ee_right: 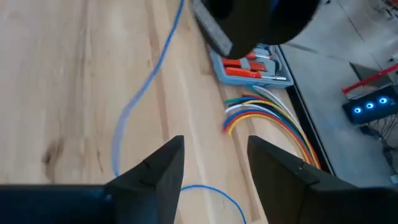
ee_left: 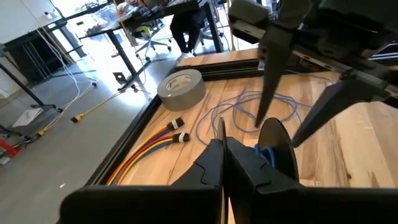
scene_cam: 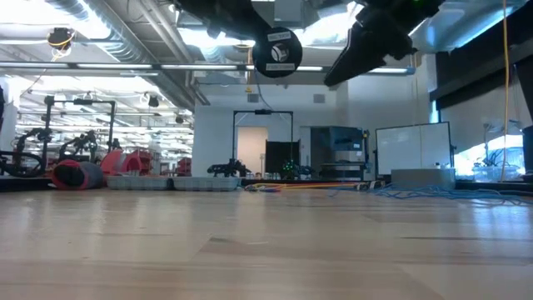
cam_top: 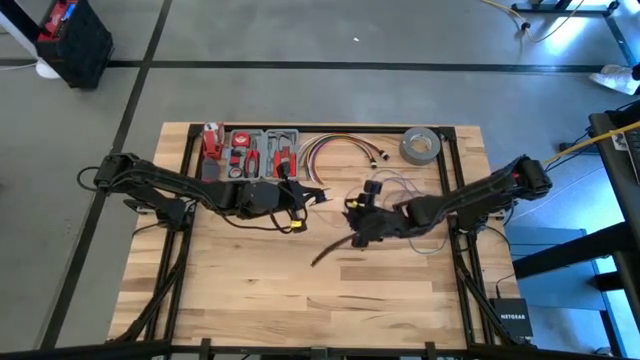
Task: Coil cords
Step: Coil the blue wire onto the black spool
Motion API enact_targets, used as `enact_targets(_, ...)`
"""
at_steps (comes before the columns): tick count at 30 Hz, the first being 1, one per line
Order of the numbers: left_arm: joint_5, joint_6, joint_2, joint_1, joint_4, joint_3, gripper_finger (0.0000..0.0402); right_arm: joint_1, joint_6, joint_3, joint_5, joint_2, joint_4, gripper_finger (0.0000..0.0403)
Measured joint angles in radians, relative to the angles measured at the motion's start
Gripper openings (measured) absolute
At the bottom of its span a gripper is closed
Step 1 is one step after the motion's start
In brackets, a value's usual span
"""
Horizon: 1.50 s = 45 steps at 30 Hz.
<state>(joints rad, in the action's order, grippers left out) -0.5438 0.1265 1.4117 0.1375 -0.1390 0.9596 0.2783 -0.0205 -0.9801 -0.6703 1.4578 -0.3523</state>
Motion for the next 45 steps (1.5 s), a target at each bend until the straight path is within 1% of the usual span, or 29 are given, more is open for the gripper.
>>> enact_targets(2,-0.001,0.0,0.0,0.0,0.0,0.0,0.0,-0.003,-0.006,0.012,0.002,-0.001,0.02,0.0182)
enact_targets(4,-0.002,0.001,0.0,0.0,0.0,0.0,0.0,-0.015,-0.008,0.049,0.036,-0.002,0.085,0.0182)
enact_targets(8,-0.002,0.002,0.0,0.0,0.0,0.0,0.0,-0.053,0.008,0.149,0.16,-0.001,0.263,0.0182)
enact_targets(13,-0.002,0.01,0.0,-0.002,-0.003,-0.001,0.0,-0.114,0.02,0.261,0.356,0.0,0.476,0.0182)
enact_targets(16,-0.002,0.011,0.0,-0.002,-0.003,-0.001,0.0,-0.138,0.016,0.3,0.433,0.0,0.566,0.0182)
enact_targets(18,-0.002,0.011,0.001,-0.002,-0.004,-0.001,0.0,-0.143,0.015,0.31,0.458,0.005,0.601,0.0182)
enact_targets(21,-0.002,0.011,0.002,-0.002,-0.007,-0.002,0.0,-0.141,0.015,0.31,0.463,0.039,0.62,0.0182)
enact_targets(24,-0.002,0.011,0.002,-0.002,-0.008,-0.002,0.0,-0.142,0.026,0.309,0.506,0.096,0.678,0.0182)
enact_targets(28,-0.002,0.011,0.002,-0.002,-0.008,-0.002,0.0,-0.142,0.055,0.287,0.466,0.144,0.658,0.0179)
enact_targets(30,-0.002,0.011,0.002,-0.002,-0.005,-0.002,0.0,-0.142,0.062,0.277,0.46,0.145,0.659,0.0169)
enact_targets(33,-0.002,0.012,0.002,-0.002,0.001,-0.002,0.0,-0.142,0.078,0.267,0.472,0.144,0.657,0.0142)
enact_targets(35,-0.002,0.014,0.002,-0.002,0.002,-0.002,0.0,-0.142,0.078,0.261,0.472,0.144,0.649,0.0117)
enact_targets(41,-0.002,0.015,0.002,-0.002,0.0,-0.002,0.0,-0.142,0.105,0.259,0.45,0.144,0.587,0.0018)
enact_targets(43,-0.002,0.015,0.002,-0.002,-0.003,-0.002,0.0,-0.142,0.114,0.259,0.435,0.144,0.57,0.001)
enact_targets(45,-0.002,0.015,0.002,-0.002,-0.003,-0.002,0.0,-0.141,0.116,0.259,0.383,0.144,0.554,0.0017)
